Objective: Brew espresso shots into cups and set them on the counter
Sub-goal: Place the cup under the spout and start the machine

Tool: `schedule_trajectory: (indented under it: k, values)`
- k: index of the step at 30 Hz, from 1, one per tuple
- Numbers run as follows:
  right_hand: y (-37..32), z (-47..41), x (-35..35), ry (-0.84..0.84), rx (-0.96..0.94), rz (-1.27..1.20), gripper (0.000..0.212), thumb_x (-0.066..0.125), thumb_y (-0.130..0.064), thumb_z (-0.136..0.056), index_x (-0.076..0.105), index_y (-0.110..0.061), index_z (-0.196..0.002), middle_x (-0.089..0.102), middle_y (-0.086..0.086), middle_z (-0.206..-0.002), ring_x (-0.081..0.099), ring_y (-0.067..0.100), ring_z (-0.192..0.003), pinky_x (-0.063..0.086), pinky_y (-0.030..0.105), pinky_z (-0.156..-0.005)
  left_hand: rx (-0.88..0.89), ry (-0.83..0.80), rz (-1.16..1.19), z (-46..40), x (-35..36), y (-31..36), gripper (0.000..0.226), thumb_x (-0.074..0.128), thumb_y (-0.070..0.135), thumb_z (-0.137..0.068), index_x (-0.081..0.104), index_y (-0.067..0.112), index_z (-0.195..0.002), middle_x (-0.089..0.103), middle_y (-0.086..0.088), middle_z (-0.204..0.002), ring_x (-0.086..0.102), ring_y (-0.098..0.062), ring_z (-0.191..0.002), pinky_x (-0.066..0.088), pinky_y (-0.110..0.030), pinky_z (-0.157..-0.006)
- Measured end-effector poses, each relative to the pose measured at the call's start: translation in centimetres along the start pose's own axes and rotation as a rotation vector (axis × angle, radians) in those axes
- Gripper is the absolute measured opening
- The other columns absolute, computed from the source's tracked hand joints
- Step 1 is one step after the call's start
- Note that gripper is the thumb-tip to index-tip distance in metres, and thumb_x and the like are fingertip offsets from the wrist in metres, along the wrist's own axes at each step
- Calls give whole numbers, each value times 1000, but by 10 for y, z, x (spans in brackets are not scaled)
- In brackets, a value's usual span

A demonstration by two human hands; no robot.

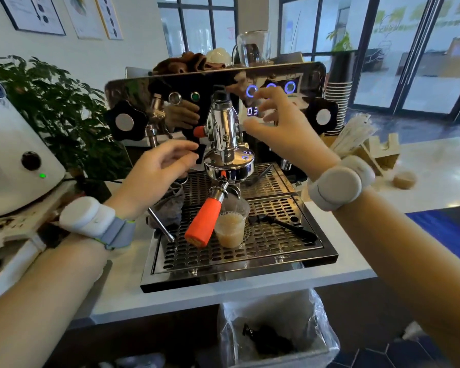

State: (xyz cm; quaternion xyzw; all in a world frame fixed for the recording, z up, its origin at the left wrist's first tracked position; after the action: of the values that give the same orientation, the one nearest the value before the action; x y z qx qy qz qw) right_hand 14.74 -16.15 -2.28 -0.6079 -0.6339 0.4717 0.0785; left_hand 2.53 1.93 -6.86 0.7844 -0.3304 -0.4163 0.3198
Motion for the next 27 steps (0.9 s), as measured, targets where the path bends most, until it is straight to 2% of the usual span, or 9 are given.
schedule_trajectory:
  k: [4,7,11,13,15,18,20,23,27]
  values:
    - [37,25,11,25,86,-87,48,60,-42,-85,43,-30,-128,52,-18,-106,53,1,-100,40,13,-73,-80,35,-30,14,7,-31,24,57,19,-94,58,27,-117,66,5,-111,64,-7,-101,54,-25,-82]
    - [68,45,20,45,166,-129,45,58,-46,-86,44,-32,-126,56,-13,-109,55,1,-100,42,14,-72,-140,15,-35,23,13,-52,29,61,20,-92,57,27,-120,66,9,-111,63,0,-99,52,-17,-80]
    - [102,70,35,-3,248,-151,45,61,-39,-86,45,-30,-126,57,-12,-109,55,-1,-99,46,19,-80,-236,-14,23,33,23,-79,32,64,13,-89,56,29,-116,65,5,-110,65,0,-95,51,-22,-84]
    - [115,79,42,-54,262,-83,49,65,-34,-84,45,-29,-128,54,-17,-107,55,2,-100,46,21,-83,-268,-43,37,36,28,-92,34,65,11,-87,54,26,-116,63,5,-110,65,3,-92,51,-19,-79]
    - [127,86,51,-116,276,-5,57,69,-30,-80,44,-29,-131,53,-15,-112,53,7,-105,43,23,-84,-329,-73,76,39,35,-103,38,64,7,-86,53,18,-120,61,5,-110,64,-1,-94,52,-18,-73]
    - [140,95,70,-254,324,35,74,74,-32,-76,36,-29,-139,49,-5,-131,48,10,-114,42,25,-89,-414,-89,147,43,46,-118,46,60,-3,-86,48,3,-129,59,-3,-112,60,-16,-101,51,-16,-75]
    - [145,99,84,-334,345,8,84,77,-34,-72,31,-29,-143,46,-4,-138,46,12,-121,42,25,-91,-390,-180,42,47,55,-122,49,65,7,-87,45,12,-132,57,2,-118,59,-6,-108,48,-11,-81]
    - [148,103,100,-379,386,-33,93,79,-40,-69,27,-29,-145,44,-5,-140,44,12,-124,42,25,-93,-354,-267,-79,53,65,-124,73,81,40,-69,42,29,-130,51,20,-117,50,25,-96,39,4,-70]
    - [145,105,117,-433,399,-104,97,79,-51,-61,31,-32,-142,46,-9,-140,44,9,-124,40,28,-97,-378,-272,-37,53,77,-131,91,82,56,-59,43,32,-137,52,21,-125,51,19,-103,38,-7,-79]
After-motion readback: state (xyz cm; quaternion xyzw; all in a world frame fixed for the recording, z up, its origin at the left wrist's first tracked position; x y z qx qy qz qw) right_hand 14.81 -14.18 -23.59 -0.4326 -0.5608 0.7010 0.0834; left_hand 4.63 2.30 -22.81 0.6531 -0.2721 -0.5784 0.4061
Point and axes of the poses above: each hand's wrist, its own z-axis away from the middle knuckle, its own x-axis out of the palm, y = z × x, the point moved 7 cm from there along -z, towards the middle knuckle
